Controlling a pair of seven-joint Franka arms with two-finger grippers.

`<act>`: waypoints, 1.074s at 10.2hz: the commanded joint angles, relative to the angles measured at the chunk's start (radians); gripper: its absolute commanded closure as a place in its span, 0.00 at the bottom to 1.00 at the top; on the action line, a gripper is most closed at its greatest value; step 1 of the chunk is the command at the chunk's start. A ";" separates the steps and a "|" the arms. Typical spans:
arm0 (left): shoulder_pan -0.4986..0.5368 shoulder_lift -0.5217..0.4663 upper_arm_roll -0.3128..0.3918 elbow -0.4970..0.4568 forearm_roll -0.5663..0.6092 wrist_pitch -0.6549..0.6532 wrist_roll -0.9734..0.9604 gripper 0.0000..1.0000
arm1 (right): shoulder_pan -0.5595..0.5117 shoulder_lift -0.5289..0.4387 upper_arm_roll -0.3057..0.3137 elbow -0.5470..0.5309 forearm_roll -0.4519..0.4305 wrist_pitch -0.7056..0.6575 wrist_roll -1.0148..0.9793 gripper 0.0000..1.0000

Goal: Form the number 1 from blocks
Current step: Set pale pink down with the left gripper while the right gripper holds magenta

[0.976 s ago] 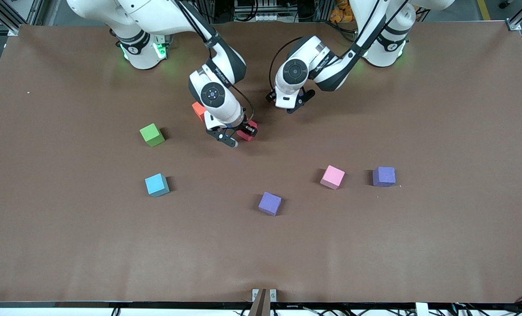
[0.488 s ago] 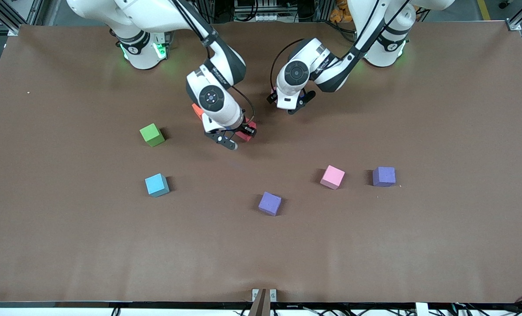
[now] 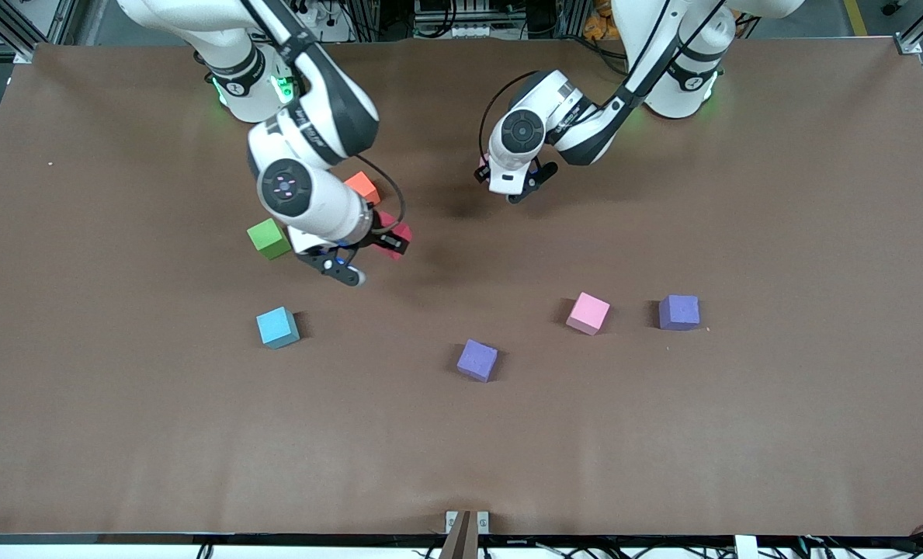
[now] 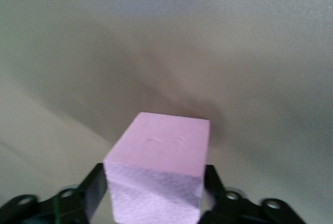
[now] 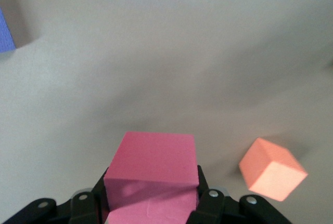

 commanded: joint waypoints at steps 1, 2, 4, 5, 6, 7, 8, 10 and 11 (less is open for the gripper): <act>-0.009 0.004 0.001 0.001 0.026 0.014 -0.016 1.00 | -0.045 -0.026 0.012 0.035 -0.053 -0.080 -0.038 1.00; -0.009 0.004 0.001 0.006 0.046 0.014 -0.014 1.00 | -0.045 -0.024 0.012 0.047 -0.072 -0.100 -0.044 1.00; -0.007 -0.005 0.001 0.059 0.156 -0.005 -0.016 1.00 | -0.048 -0.026 0.010 0.049 -0.073 -0.115 -0.109 1.00; -0.009 0.005 -0.001 0.149 0.210 -0.078 0.010 1.00 | -0.055 -0.027 0.012 0.051 -0.073 -0.123 -0.132 1.00; -0.035 0.039 0.001 0.237 0.244 -0.148 0.054 1.00 | -0.056 -0.026 0.012 0.054 -0.073 -0.123 -0.154 1.00; -0.049 0.066 0.001 0.298 0.247 -0.161 0.099 1.00 | -0.056 -0.026 0.010 0.054 -0.075 -0.132 -0.188 1.00; -0.075 0.092 0.001 0.341 0.247 -0.161 0.148 1.00 | -0.057 -0.026 0.010 0.057 -0.075 -0.134 -0.197 1.00; -0.124 0.131 0.002 0.377 0.291 -0.164 0.325 1.00 | -0.080 -0.026 0.012 0.063 -0.073 -0.137 -0.199 1.00; -0.138 0.154 0.005 0.405 0.327 -0.190 0.396 1.00 | -0.089 -0.026 0.012 0.069 -0.073 -0.153 -0.200 1.00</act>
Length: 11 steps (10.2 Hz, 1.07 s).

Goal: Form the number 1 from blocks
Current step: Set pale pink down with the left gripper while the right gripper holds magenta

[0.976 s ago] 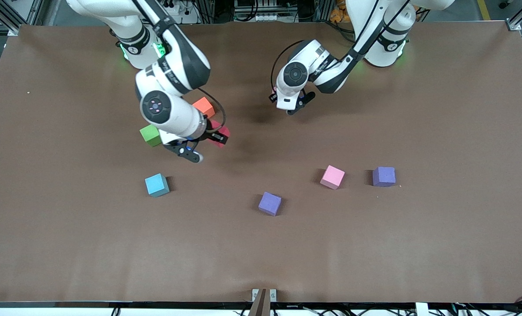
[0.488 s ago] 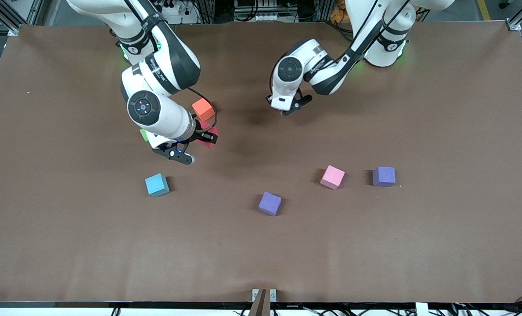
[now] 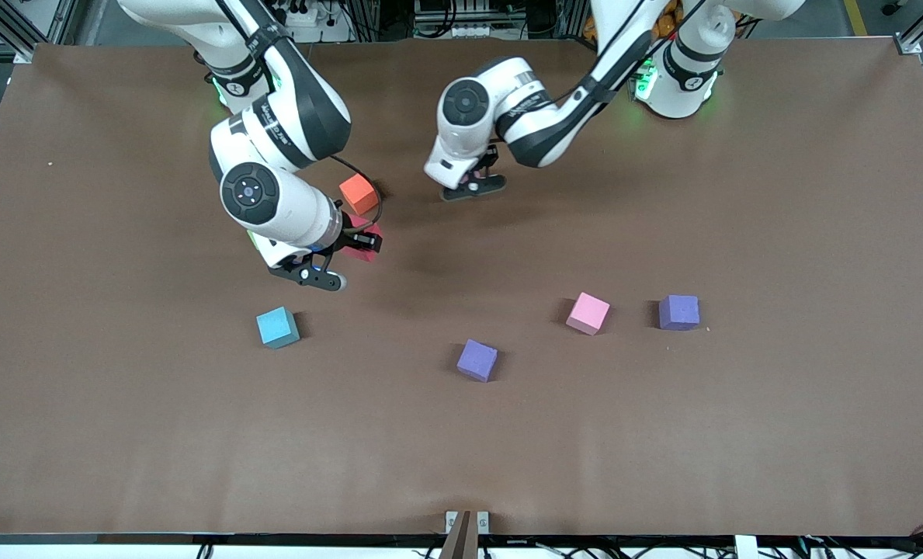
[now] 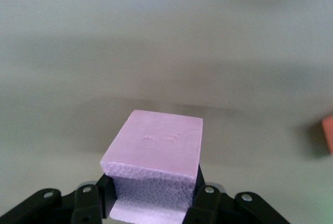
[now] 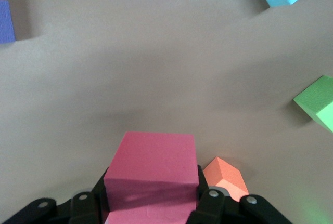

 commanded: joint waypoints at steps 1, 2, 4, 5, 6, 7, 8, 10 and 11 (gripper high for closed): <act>-0.029 0.097 0.010 0.139 0.087 -0.126 0.141 1.00 | -0.040 -0.012 0.013 0.013 -0.009 -0.035 -0.017 1.00; -0.029 0.152 0.010 0.230 0.102 -0.209 0.165 1.00 | -0.044 -0.012 0.013 0.014 -0.007 -0.036 -0.017 1.00; -0.054 0.188 0.012 0.283 0.099 -0.236 0.159 1.00 | -0.044 -0.009 0.013 0.015 -0.006 -0.035 -0.018 1.00; -0.055 0.189 0.018 0.286 0.098 -0.236 0.159 1.00 | -0.044 -0.009 0.013 0.016 -0.004 -0.035 -0.018 1.00; -0.066 0.189 0.019 0.286 0.099 -0.236 0.157 1.00 | -0.044 -0.009 0.013 0.016 -0.003 -0.035 -0.018 1.00; -0.087 0.189 0.035 0.290 0.098 -0.237 0.154 1.00 | -0.044 -0.009 0.013 0.016 -0.001 -0.035 -0.024 1.00; -0.121 0.189 0.061 0.304 0.098 -0.240 0.139 1.00 | -0.044 -0.008 0.013 0.016 0.000 -0.035 -0.023 1.00; -0.198 0.189 0.136 0.316 0.093 -0.246 0.127 1.00 | -0.044 -0.008 0.013 0.016 0.000 -0.035 -0.023 1.00; -0.221 0.189 0.165 0.319 0.092 -0.245 0.108 1.00 | -0.044 -0.008 0.013 0.016 0.000 -0.035 -0.023 1.00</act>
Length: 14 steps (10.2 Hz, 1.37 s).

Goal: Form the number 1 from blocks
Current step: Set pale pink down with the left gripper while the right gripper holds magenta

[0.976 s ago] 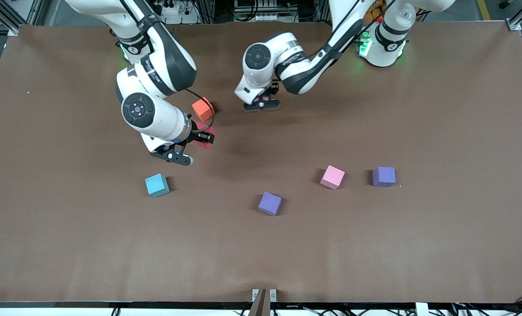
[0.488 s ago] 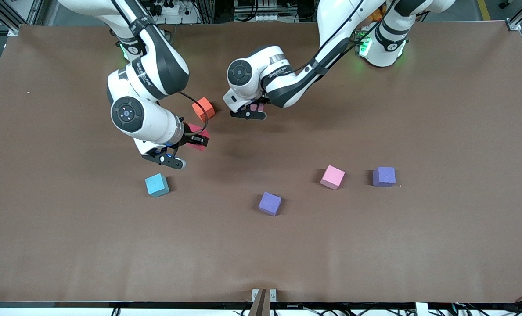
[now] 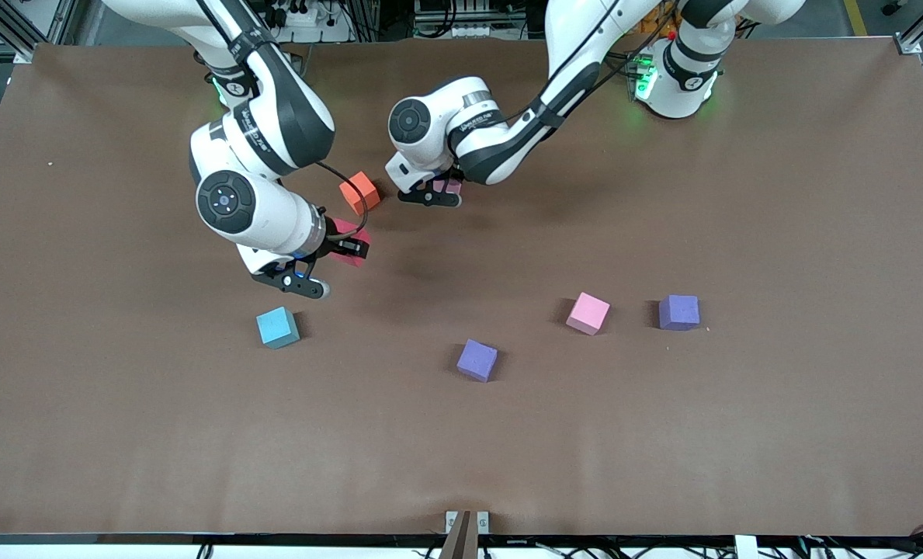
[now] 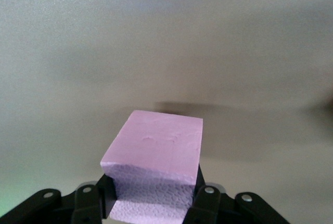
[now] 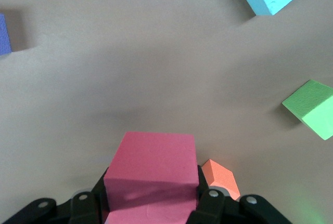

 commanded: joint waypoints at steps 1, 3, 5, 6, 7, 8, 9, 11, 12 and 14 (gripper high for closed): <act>-0.055 0.012 0.067 0.051 0.016 -0.025 -0.048 1.00 | -0.014 -0.007 0.011 0.005 0.000 -0.015 -0.012 1.00; -0.053 0.032 0.072 0.071 0.016 -0.025 -0.051 1.00 | -0.014 -0.007 0.011 0.005 0.000 -0.015 -0.012 1.00; -0.053 0.057 0.073 0.091 0.018 -0.016 -0.098 1.00 | -0.014 -0.006 0.011 0.005 0.001 -0.011 -0.012 1.00; -0.055 0.072 0.073 0.109 0.018 -0.015 -0.100 1.00 | -0.014 -0.006 0.011 0.006 0.001 -0.011 -0.012 1.00; -0.056 0.080 0.073 0.109 0.019 -0.013 -0.100 1.00 | -0.014 -0.006 0.011 0.011 0.001 -0.011 -0.012 1.00; -0.056 0.078 0.073 0.109 0.021 -0.013 -0.103 1.00 | -0.014 -0.006 0.011 0.015 0.001 -0.011 -0.012 1.00; -0.053 0.075 0.073 0.109 0.021 -0.013 -0.102 0.93 | -0.014 -0.006 0.011 0.020 0.001 -0.013 -0.012 1.00; -0.065 0.072 0.082 0.109 0.040 -0.010 -0.102 0.00 | -0.014 -0.007 0.011 0.020 0.001 -0.013 -0.010 1.00; -0.067 0.069 0.082 0.109 0.044 -0.012 -0.103 0.00 | -0.012 -0.007 0.011 0.028 0.001 -0.013 -0.010 1.00; -0.067 0.058 0.082 0.109 0.042 -0.012 -0.112 0.00 | -0.012 -0.006 0.011 0.035 0.001 -0.011 -0.010 1.00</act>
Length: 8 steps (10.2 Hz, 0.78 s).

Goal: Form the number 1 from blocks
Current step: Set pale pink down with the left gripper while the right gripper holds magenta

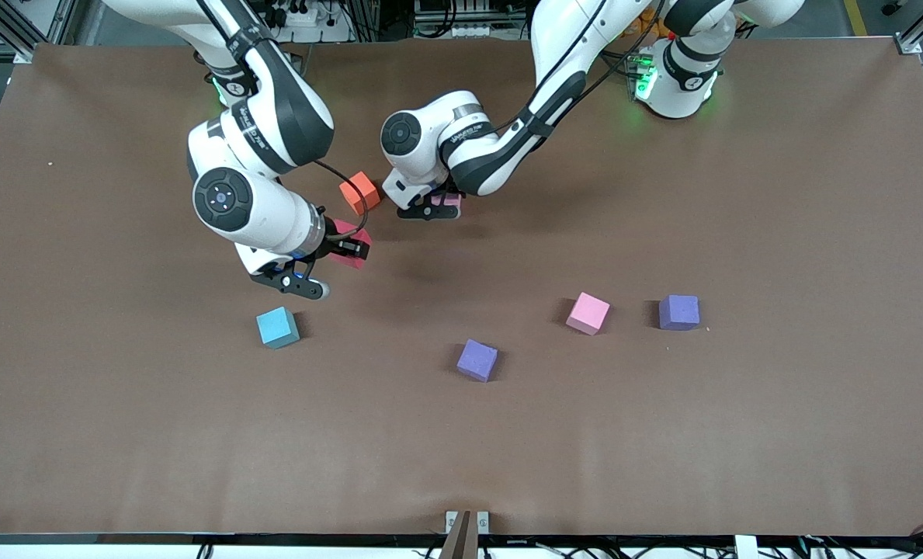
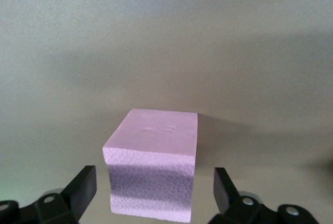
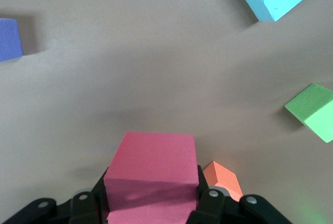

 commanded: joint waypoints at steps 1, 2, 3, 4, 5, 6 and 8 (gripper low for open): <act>-0.012 -0.026 0.014 0.016 0.025 -0.012 -0.053 0.00 | -0.012 -0.006 0.011 0.015 0.001 -0.014 -0.010 1.00; -0.007 -0.052 0.015 0.016 0.025 -0.020 -0.062 0.00 | -0.009 -0.006 0.012 0.015 0.001 -0.011 -0.007 1.00; 0.006 -0.080 0.018 0.014 0.027 -0.026 -0.071 0.00 | -0.008 -0.006 0.012 0.015 0.001 -0.009 -0.007 1.00; 0.034 -0.113 0.018 0.011 0.027 -0.043 -0.076 0.00 | -0.005 -0.006 0.012 0.015 0.001 -0.007 -0.004 1.00; 0.075 -0.146 0.018 0.008 0.028 -0.074 -0.068 0.00 | -0.002 -0.004 0.014 0.015 0.001 -0.001 -0.003 1.00; 0.124 -0.169 0.018 0.005 0.027 -0.089 -0.065 0.00 | 0.004 0.001 0.017 0.015 0.001 0.009 -0.003 1.00; 0.248 -0.183 0.018 0.005 0.028 -0.091 -0.112 0.00 | 0.046 0.007 0.017 0.015 0.001 0.019 0.000 1.00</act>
